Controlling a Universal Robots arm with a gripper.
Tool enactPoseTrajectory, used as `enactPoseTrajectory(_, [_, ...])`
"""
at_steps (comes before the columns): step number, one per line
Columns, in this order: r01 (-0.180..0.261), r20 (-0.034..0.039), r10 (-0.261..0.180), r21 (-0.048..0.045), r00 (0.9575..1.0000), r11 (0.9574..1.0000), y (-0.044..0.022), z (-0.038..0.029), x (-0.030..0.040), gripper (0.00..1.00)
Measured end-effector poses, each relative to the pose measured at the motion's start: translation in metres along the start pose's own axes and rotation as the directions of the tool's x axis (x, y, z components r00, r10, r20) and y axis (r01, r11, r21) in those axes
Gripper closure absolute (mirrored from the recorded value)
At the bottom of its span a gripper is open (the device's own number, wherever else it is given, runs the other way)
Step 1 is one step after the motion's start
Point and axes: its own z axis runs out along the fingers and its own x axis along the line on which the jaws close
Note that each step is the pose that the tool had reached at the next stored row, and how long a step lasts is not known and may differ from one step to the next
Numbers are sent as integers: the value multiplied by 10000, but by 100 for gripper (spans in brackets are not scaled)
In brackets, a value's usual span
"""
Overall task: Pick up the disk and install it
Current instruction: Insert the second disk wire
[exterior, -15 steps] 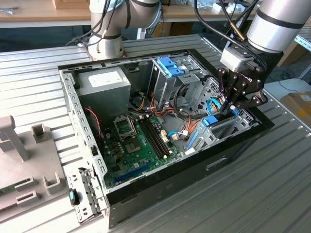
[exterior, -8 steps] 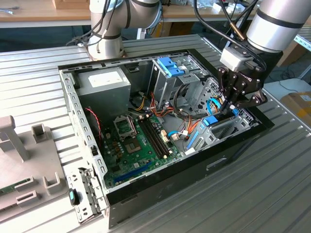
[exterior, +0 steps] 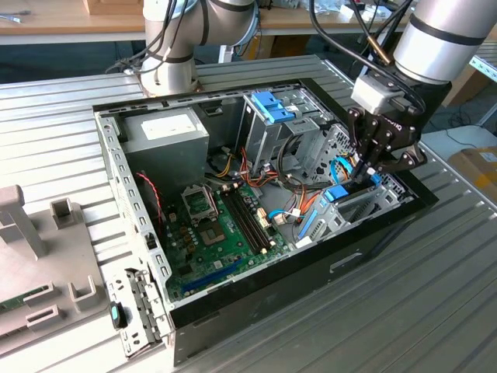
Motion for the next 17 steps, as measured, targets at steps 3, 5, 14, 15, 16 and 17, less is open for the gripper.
enactPoseTrajectory(3, [0,4,0,0,10000,10000,1,14,-1,84])
enactPoseTrajectory(5, [0,-1,0,0,10000,10000,1,20,-1,84])
enactPoseTrajectory(14, [0,-1,0,0,10000,10000,2,71,-5,84])
enactPoseTrajectory(15, [0,-2,0,0,10000,10000,2,71,-5,84])
enactPoseTrajectory(16, [0,1,0,0,10000,10000,2,72,-5,84])
enactPoseTrajectory(17, [0,1,0,0,10000,10000,2,73,-5,84])
